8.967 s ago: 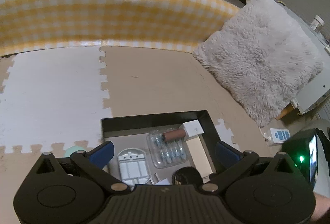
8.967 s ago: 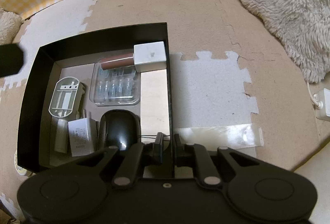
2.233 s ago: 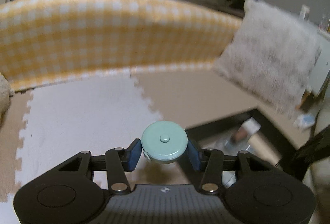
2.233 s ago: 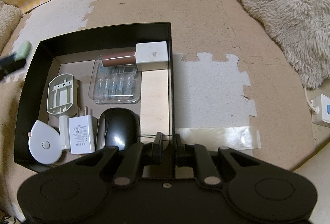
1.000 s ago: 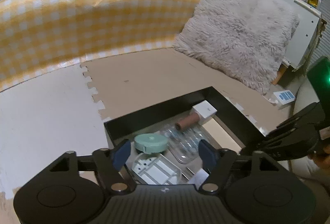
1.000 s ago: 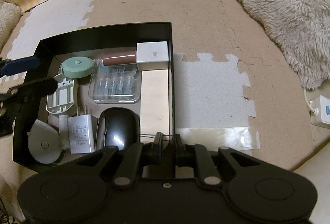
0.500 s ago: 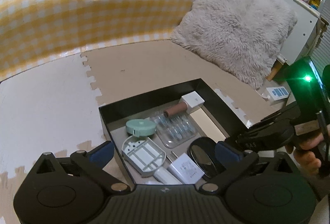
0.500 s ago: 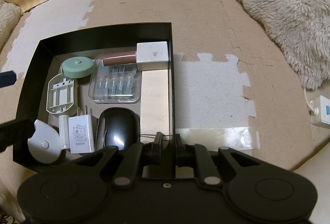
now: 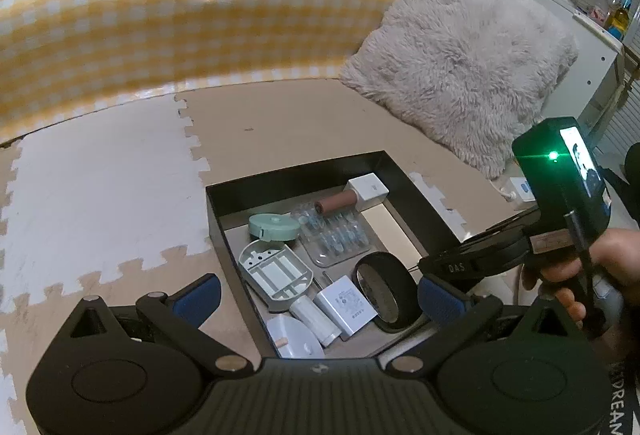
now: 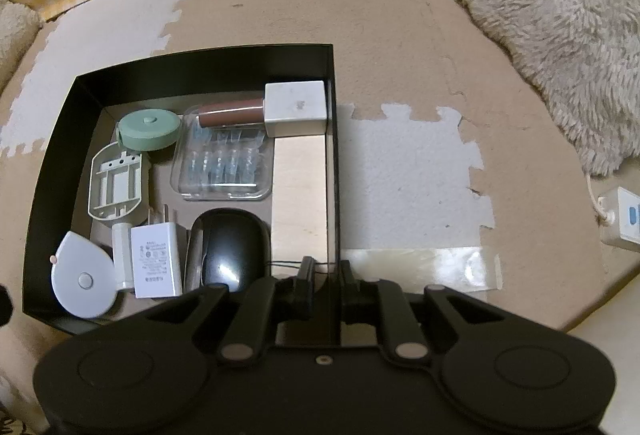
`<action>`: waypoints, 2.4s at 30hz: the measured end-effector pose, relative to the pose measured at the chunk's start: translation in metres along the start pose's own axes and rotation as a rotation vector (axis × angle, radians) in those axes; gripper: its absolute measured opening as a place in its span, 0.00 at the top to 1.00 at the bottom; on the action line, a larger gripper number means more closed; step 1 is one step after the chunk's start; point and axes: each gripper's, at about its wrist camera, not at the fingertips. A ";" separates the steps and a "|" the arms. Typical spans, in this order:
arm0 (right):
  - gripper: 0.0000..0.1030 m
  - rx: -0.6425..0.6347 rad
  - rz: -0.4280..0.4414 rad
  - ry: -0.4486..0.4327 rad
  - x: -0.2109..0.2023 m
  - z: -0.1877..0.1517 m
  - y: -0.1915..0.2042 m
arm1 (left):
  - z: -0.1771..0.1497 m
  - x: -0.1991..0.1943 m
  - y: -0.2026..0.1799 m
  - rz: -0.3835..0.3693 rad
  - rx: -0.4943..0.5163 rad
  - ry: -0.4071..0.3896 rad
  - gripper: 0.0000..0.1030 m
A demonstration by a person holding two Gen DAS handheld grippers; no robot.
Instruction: Organize rigid objects
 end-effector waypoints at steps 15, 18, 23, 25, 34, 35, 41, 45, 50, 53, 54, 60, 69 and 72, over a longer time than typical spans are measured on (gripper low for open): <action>0.76 0.052 -0.005 -0.120 -0.056 -0.004 -0.008 | -0.007 -0.035 -0.004 0.035 -0.054 -0.047 0.00; 0.70 0.074 0.003 -0.180 -0.083 -0.010 -0.012 | -0.008 -0.047 -0.010 0.061 -0.053 -0.064 0.00; 0.61 0.085 0.012 -0.276 -0.130 -0.024 -0.017 | -0.010 -0.073 -0.021 0.064 -0.047 -0.115 0.00; 0.56 0.083 0.015 -0.311 -0.148 -0.032 -0.017 | -0.010 -0.084 -0.024 0.057 -0.049 -0.140 0.00; 0.42 0.101 0.053 -0.421 -0.199 -0.071 -0.014 | -0.025 -0.124 -0.040 0.161 -0.040 -0.216 0.00; 0.41 0.113 0.051 -0.429 -0.202 -0.076 -0.014 | -0.027 -0.127 -0.040 0.166 -0.041 -0.220 0.00; 0.32 0.140 0.034 -0.470 -0.213 -0.107 -0.008 | -0.044 -0.139 -0.043 0.214 -0.029 -0.232 0.00; 0.26 0.153 0.039 -0.496 -0.220 -0.123 -0.003 | -0.054 -0.146 -0.044 0.225 -0.023 -0.234 0.00; 0.11 0.142 0.004 -0.546 -0.225 -0.142 0.008 | -0.066 -0.152 -0.053 0.281 0.025 -0.247 0.00; 0.06 0.159 -0.008 -0.564 -0.228 -0.149 0.008 | -0.072 -0.156 -0.055 0.290 0.031 -0.253 0.00; 0.05 0.163 -0.016 -0.573 -0.229 -0.152 0.009 | -0.074 -0.157 -0.056 0.295 0.032 -0.255 0.00; 0.00 0.190 -0.058 -0.619 -0.232 -0.165 0.010 | -0.080 -0.165 -0.060 0.309 0.031 -0.282 0.00; 0.00 0.173 -0.074 -0.636 -0.226 -0.171 0.016 | -0.084 -0.166 -0.063 0.321 0.044 -0.299 0.00; 0.00 0.181 -0.063 -0.642 -0.226 -0.172 0.015 | -0.084 -0.166 -0.063 0.325 0.049 -0.299 0.00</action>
Point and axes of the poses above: each gripper's, at about its wrist camera, not at the fingertips, and x roughly the way its jaws point, y to its left, z to its top, and after that the axes turned 12 degrees about -z, right-handed
